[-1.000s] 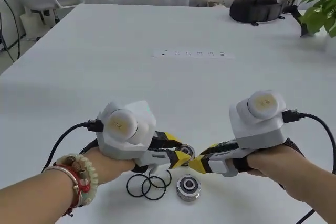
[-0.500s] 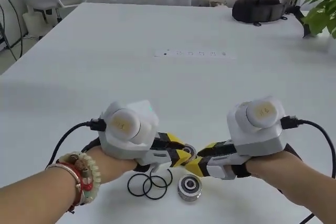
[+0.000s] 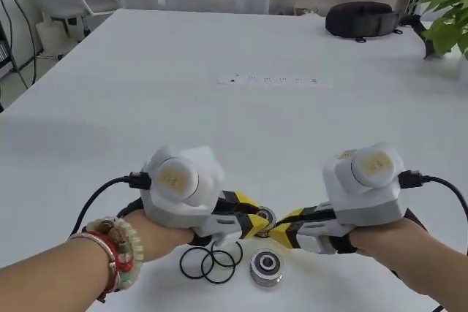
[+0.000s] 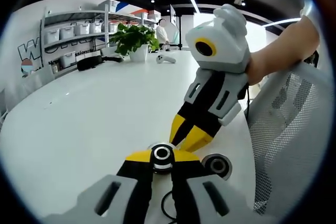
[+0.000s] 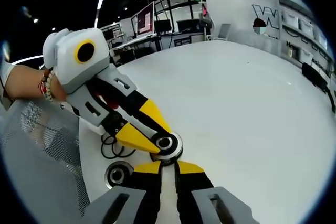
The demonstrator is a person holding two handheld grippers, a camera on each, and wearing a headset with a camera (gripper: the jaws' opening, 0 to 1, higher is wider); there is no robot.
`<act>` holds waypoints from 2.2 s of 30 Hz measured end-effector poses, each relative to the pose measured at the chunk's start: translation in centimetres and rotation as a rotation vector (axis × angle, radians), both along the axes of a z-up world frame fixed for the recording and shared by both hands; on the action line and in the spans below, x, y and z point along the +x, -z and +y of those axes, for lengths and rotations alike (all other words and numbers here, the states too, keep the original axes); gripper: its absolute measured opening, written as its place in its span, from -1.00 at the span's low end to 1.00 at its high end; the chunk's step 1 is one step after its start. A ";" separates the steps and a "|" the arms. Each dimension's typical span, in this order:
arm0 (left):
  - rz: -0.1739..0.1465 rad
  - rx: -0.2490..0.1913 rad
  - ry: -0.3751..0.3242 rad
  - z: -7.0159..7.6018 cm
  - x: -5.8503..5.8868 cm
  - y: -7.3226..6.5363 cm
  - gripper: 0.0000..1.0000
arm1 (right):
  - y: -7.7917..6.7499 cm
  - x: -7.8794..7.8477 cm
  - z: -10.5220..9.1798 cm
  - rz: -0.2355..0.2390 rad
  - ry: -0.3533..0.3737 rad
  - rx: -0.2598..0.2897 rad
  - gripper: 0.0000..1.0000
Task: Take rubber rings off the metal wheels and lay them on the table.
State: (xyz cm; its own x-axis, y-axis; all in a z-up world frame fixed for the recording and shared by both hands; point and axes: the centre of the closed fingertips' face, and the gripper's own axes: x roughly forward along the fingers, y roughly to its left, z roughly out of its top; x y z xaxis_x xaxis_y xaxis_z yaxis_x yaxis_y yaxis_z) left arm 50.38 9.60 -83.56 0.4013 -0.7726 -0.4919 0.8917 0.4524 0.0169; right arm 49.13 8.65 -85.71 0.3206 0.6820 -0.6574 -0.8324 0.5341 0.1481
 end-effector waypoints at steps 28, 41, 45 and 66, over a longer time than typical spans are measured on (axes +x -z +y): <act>0.018 -0.015 -0.022 0.2 -0.1 0.0 -0.86 | 0.0 0.2 0.1 -0.045 -0.002 0.019 -0.98; 0.007 -0.015 -0.006 0.1 -0.1 0.0 -0.86 | 0.2 0.8 -0.8 0.204 0.247 0.169 -1.00; 0.016 -0.020 -0.004 0.2 -0.1 0.0 -0.86 | -0.1 1.0 -0.9 0.232 0.281 0.203 -1.00; 0.001 -0.018 -0.008 0.1 -0.1 0.0 -0.86 | -1.6 0.6 -0.2 0.285 0.315 0.276 -1.00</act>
